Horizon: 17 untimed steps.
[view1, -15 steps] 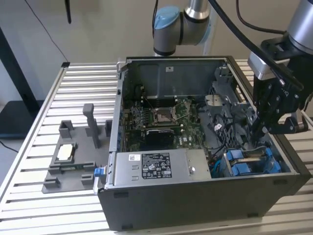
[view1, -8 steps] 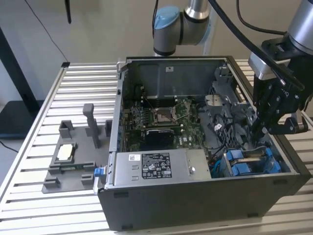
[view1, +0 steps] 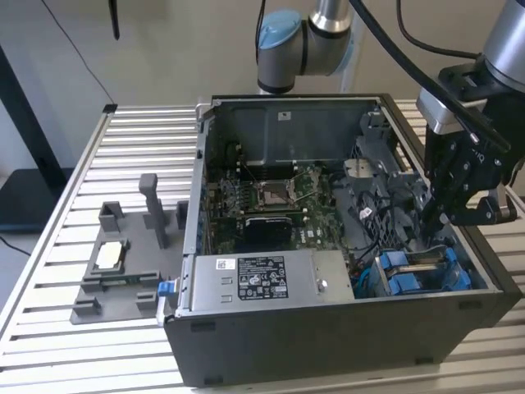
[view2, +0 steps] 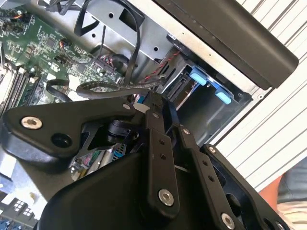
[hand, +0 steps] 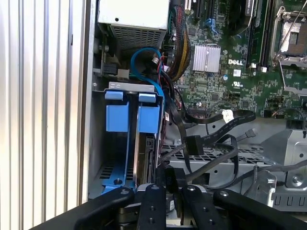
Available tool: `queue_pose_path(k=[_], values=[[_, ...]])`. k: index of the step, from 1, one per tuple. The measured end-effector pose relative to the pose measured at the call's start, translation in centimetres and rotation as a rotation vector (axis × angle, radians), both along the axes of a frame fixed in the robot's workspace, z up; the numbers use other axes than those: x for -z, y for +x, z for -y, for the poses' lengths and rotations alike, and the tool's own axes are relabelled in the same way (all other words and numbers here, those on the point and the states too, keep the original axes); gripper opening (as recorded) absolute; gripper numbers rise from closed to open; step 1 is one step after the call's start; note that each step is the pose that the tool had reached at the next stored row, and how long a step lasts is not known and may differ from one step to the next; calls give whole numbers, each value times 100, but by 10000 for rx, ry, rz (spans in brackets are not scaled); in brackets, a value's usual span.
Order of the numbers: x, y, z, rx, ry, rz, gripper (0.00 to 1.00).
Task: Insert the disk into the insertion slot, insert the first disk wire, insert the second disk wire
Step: 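Insert the first disk wire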
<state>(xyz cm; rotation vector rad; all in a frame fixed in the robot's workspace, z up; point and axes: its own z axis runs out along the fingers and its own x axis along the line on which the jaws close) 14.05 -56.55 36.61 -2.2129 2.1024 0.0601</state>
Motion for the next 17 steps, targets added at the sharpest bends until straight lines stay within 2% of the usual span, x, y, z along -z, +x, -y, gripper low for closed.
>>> queue_pose_path(k=[4, 7, 8, 9, 10, 11, 13, 17], values=[[1, 3, 0, 0, 0, -15, 19], [12, 25, 0, 0, 4, -207, 19], [17, 29, 0, -1, 20, -231, 19], [22, 30, 0, -1, 75, -235, 19], [26, 33, 1, 4, 179, -235, 19], [35, 33, 1, 38, 224, -234, 19], [53, 34, 2, 195, 262, -234, 19], [83, 38, 5, 411, 268, -237, 19]])
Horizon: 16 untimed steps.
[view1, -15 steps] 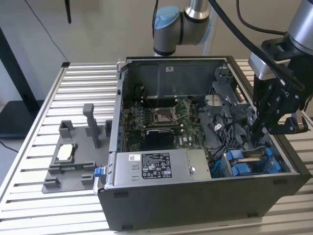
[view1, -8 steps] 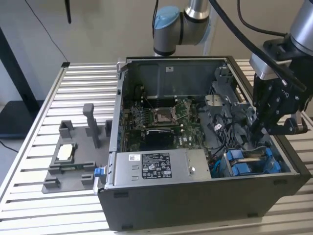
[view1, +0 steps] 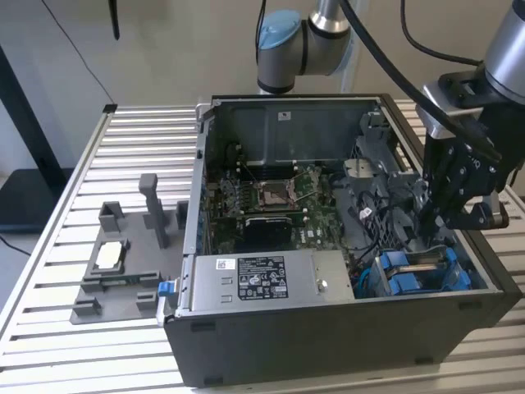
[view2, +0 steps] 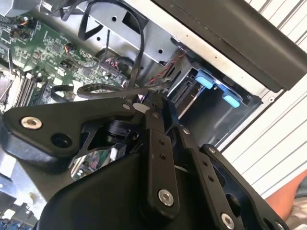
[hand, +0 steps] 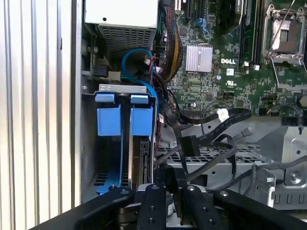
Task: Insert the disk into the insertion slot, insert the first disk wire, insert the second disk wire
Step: 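Insert the first disk wire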
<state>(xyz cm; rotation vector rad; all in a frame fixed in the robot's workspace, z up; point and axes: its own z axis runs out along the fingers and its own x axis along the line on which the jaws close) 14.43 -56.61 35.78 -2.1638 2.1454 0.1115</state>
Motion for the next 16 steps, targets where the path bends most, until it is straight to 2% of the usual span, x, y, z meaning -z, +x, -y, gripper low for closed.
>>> queue_pose_path(k=[4, 5, 7, 9, 14, 16], values=[[28, 20, 12, 100, -2, -6, 19], [36, 25, 20, 105, 0, -23, 19], [51, 38, 40, 108, -1, -102, 19], [66, 55, 65, 110, 1, -140, 19], [85, 106, 145, 111, 2, -163, 19], [95, 120, 163, 112, 8, -164, 19]])
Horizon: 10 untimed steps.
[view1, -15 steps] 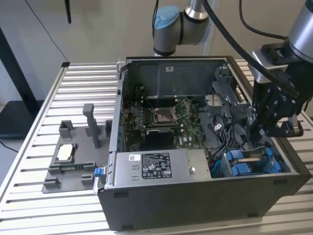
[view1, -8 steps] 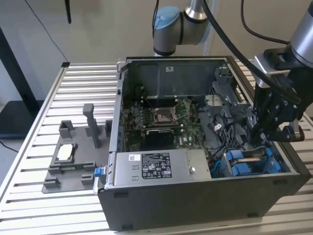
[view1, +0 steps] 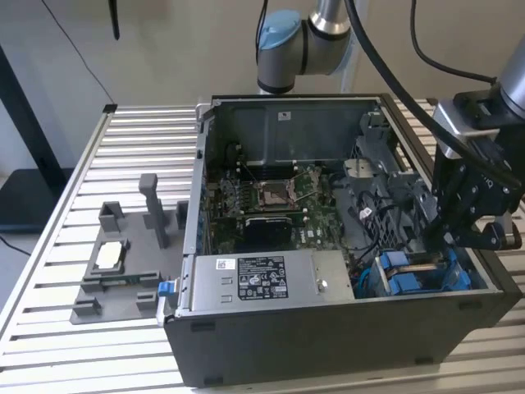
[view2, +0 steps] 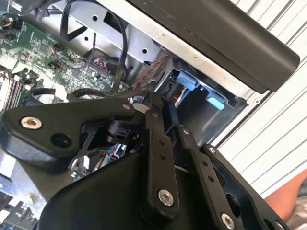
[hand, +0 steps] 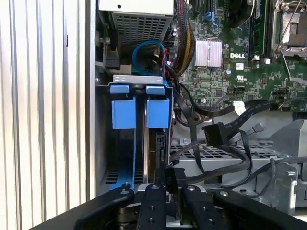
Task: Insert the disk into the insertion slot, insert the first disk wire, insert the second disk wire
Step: 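Insert the first disk wire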
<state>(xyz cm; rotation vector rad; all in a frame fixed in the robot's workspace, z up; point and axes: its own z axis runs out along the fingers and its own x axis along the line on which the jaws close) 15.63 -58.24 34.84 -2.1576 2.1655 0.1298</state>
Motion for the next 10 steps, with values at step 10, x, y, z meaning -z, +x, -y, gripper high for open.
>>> queue_pose_path(k=[10], values=[[61, 15, 1, 233, 40, -2, 19]])
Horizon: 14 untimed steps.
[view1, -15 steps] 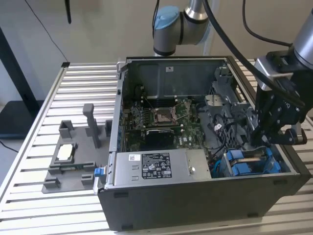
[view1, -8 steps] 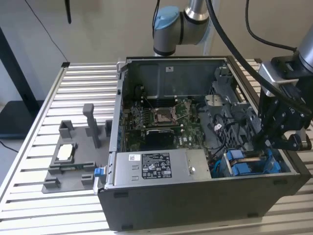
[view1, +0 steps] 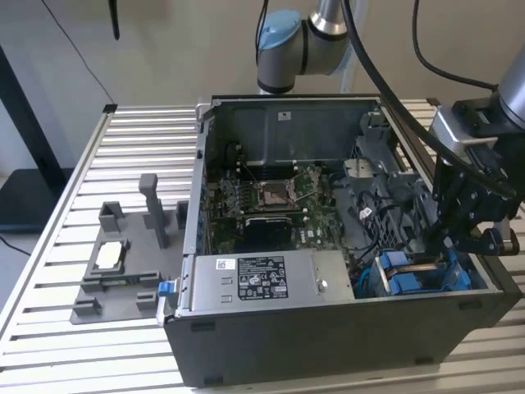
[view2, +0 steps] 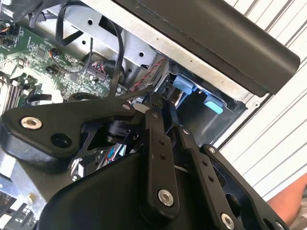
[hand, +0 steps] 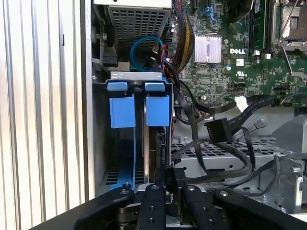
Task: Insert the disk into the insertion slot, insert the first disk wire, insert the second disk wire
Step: 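Insert the first disk wire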
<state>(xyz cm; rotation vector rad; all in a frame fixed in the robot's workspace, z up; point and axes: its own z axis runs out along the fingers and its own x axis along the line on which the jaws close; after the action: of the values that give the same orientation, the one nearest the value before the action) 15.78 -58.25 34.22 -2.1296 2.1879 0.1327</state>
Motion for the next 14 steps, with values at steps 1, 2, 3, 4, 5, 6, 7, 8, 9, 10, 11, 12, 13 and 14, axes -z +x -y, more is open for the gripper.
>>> queue_pose_path(k=[1, 2, 3, 4, 5, 6, 7, 8, 9, 10, 11, 12, 13, 14], values=[[6, 0, 0, 15, 1, -1, 19], [11, 0, 0, 28, 1, -3, 19], [15, 0, 0, 46, 0, -5, 19], [19, 1, 0, 70, 1, -5, 19], [22, 1, 0, 91, -1, -6, 19], [25, 1, 0, 113, -1, -5, 19], [29, 1, 0, 138, -1, -6, 19], [35, 1, 0, 163, 1, -7, 19], [42, 0, 0, 185, 0, -8, 19], [52, 1, 0, 203, -1, -9, 19], [67, 1, 0, 220, -3, -10, 19], [79, 0, 1, 229, -11, -10, 19], [90, 1, 0, 230, -14, -10, 19], [97, 1, 0, 231, -8, -10, 19]])
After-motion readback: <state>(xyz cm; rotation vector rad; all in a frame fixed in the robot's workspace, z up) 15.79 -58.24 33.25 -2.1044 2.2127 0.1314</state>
